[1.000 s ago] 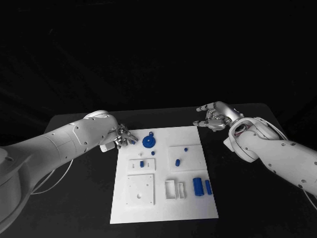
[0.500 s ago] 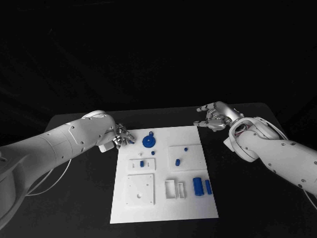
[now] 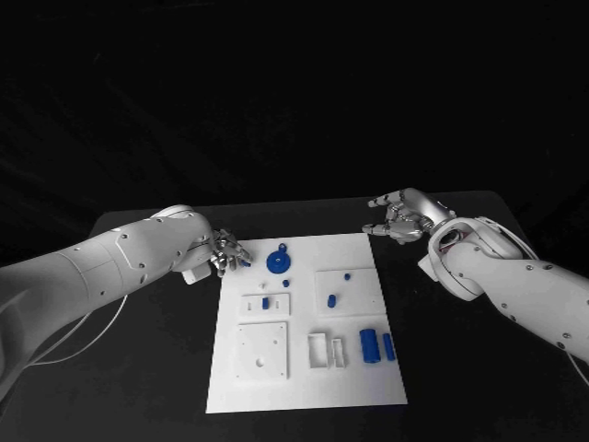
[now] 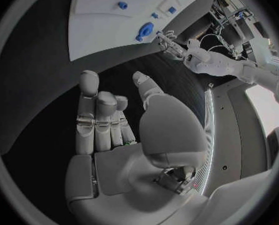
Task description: Assemble the parts on the task board
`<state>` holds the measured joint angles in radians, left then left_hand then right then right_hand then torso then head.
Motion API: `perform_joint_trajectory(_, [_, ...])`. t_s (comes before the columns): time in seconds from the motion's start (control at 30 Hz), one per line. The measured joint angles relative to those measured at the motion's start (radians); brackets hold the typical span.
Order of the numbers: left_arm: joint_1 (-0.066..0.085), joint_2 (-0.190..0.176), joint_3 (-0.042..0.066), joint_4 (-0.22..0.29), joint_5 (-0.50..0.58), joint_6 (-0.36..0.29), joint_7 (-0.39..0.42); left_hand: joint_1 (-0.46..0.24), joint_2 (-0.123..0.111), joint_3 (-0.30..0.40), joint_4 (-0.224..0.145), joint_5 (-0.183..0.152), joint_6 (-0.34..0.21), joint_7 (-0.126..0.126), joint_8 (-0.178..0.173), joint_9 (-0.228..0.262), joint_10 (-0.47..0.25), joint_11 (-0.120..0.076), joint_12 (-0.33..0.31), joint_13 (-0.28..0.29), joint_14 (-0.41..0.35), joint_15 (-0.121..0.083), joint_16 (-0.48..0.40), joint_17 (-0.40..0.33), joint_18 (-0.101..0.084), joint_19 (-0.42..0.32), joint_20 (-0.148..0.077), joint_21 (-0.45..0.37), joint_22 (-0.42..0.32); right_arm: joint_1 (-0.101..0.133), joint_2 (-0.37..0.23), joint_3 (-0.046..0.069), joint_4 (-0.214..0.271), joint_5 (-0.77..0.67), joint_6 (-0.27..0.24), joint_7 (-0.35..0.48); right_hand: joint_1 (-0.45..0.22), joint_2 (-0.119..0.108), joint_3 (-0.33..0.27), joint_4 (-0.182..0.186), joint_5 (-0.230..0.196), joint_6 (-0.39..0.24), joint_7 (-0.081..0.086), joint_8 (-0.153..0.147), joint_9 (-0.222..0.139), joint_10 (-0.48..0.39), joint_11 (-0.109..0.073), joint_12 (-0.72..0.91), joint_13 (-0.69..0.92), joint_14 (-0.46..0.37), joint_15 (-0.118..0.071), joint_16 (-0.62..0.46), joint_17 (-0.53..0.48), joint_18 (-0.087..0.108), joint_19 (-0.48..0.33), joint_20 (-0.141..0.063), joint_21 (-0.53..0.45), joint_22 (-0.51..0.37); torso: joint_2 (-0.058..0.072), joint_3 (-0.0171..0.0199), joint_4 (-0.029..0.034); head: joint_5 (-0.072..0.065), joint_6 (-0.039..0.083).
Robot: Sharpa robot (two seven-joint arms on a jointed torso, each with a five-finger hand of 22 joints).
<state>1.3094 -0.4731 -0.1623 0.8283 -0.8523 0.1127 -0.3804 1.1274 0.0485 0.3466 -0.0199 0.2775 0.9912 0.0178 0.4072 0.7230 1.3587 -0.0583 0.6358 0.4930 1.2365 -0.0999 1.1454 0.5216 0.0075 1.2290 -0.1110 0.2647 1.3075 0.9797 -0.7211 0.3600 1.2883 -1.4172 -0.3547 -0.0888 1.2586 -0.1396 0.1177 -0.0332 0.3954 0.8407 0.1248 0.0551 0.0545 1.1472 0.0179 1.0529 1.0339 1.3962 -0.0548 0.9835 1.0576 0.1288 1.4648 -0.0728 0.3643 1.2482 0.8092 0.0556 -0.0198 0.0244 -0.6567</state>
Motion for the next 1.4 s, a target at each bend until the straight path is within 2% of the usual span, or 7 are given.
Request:
perform_joint_trajectory(0.37, [0.029, -0.148, 0.0, 0.263, 0.017, -0.06, -0.047, -0.013, -0.013, 0.017, -0.011, 0.016, 0.009, 0.009, 0.01, 0.0, 0.04, -0.007, -0.012, 0.001, 0.028, -0.01, 0.0, 0.011, 0.0, 0.007, -0.007, 0.018, 0.0, 0.0, -0.006, 0.0, -0.004, 0.0, 0.001, -0.001, 0.0, 0.0, 0.0, 0.0, 0.008, 0.0, 0.0, 0.0, 0.0, 0.0, 0.0, 0.0, 0.0, 0.0, 0.0, 0.0, 0.0, 0.0, 0.0, 0.0, 0.0, 0.0, -0.01, 0.0021, 0.0119, -0.004, -0.015])
perform_joint_trajectory(0.57, [0.032, -0.187, -0.006, 0.357, 0.018, -0.091, -0.083, -0.018, -0.018, 0.024, -0.018, 0.016, 0.011, 0.011, 0.01, 0.0, 0.044, -0.009, -0.012, 0.004, 0.032, -0.007, 0.0, 0.016, 0.0, 0.011, -0.011, 0.029, 0.0, 0.0, -0.006, 0.0, -0.006, 0.0, 0.002, -0.001, 0.0, 0.0, 0.0, 0.0, 0.008, 0.0, 0.0, 0.0, 0.0, 0.0, 0.0, 0.0, 0.0, 0.0, 0.0, 0.0, 0.0, -0.001, 0.0, 0.0, 0.0, 0.0, -0.016, 0.0021, 0.0164, -0.004, -0.022])
perform_joint_trajectory(0.63, [0.033, -0.196, -0.012, 0.385, 0.015, -0.101, -0.096, -0.023, -0.023, 0.05, -0.043, 0.018, 0.013, 0.013, 0.01, 0.0, 0.046, -0.007, -0.012, 0.005, 0.036, -0.011, 0.0, 0.017, 0.0, 0.011, -0.011, 0.03, 0.0, 0.0, -0.005, 0.0, -0.007, 0.0, 0.002, -0.001, 0.0, 0.0, 0.0, 0.0, 0.008, 0.0, 0.0, 0.0, 0.0, 0.0, 0.0, 0.0, 0.0, 0.0, 0.0, 0.0, 0.0, -0.001, 0.0, 0.0, 0.0, 0.0, -0.017, 0.0018, 0.0172, -0.004, -0.023])
perform_joint_trajectory(0.7, [0.033, -0.203, -0.024, 0.411, 0.009, -0.11, -0.107, -0.026, -0.026, 0.05, -0.044, 0.02, 0.013, 0.013, 0.01, 0.0, 0.05, -0.008, -0.012, 0.005, 0.038, -0.009, 0.0, 0.018, 0.0, 0.011, -0.011, 0.035, 0.0, 0.0, -0.005, 0.0, -0.008, 0.0, 0.002, -0.001, 0.0, 0.0, 0.0, 0.0, 0.012, 0.0, 0.0, 0.0, 0.0, 0.0, 0.0, 0.0, 0.0, 0.0, 0.0, 0.0, 0.0, -0.005, 0.0, 0.0, 0.0, 0.0, -0.018, 0.0016, 0.0175, -0.003, -0.024])
perform_joint_trajectory(0.97, [0.032, -0.216, -0.066, 0.469, -0.029, -0.146, -0.142, -0.026, -0.026, 0.051, -0.045, 0.02, 0.013, 0.013, 0.005, 0.001, 0.058, -0.009, -0.021, 0.006, 0.043, -0.011, -0.005, 0.021, 0.0, 0.011, -0.011, 0.04, 0.0, 0.0, -0.004, 0.0, -0.01, 0.0, 0.003, -0.001, 0.0, 0.0, 0.0, 0.0, 0.012, 0.0, 0.0, 0.0, 0.0, 0.0, 0.0, 0.0, 0.0, 0.0, 0.0, 0.0, 0.0, -0.006, 0.0, 0.0, 0.0, -0.001, -0.018, 0.0017, 0.0179, 0.0, -0.028])
perform_joint_trajectory(1.13, [0.016, -0.218, -0.075, 0.488, -0.057, -0.167, -0.156, -0.026, -0.026, 0.051, -0.045, 0.02, 0.014, 0.014, 0.002, 0.001, 0.058, -0.009, -0.023, 0.006, 0.05, -0.011, -0.007, 0.023, 0.0, 0.011, -0.011, 0.041, 0.001, 0.0, -0.004, 0.0, -0.01, 0.0, 0.003, -0.001, 0.0, 0.0, 0.0, 0.0, 0.012, 0.0, 0.0, 0.0, 0.0, 0.0, 0.0, 0.0, 0.0, 0.0, 0.0, 0.0, 0.0, -0.006, 0.0, 0.0, 0.0, -0.001, -0.017, 0.0019, 0.0176, 0.0, -0.032])
perform_joint_trajectory(1.4, [-0.011, -0.211, -0.078, 0.498, -0.094, -0.195, -0.167, -0.03, -0.022, 0.056, -0.044, 0.019, 0.014, 0.014, -0.002, 0.01, 0.062, -0.013, -0.023, 0.007, 0.05, -0.011, -0.007, 0.024, 0.0, 0.011, -0.011, 0.041, 0.0, 0.0, -0.004, 0.0, -0.011, 0.0, 0.003, -0.001, 0.0, 0.0, 0.0, 0.0, 0.019, 0.0, 0.0, 0.0, 0.0, 0.0, 0.0, 0.0, 0.0, 0.0, 0.0, 0.0, 0.0, -0.006, 0.0, 0.0, 0.0, -0.001, -0.017, 0.0018, 0.0173, 0.0, -0.036])
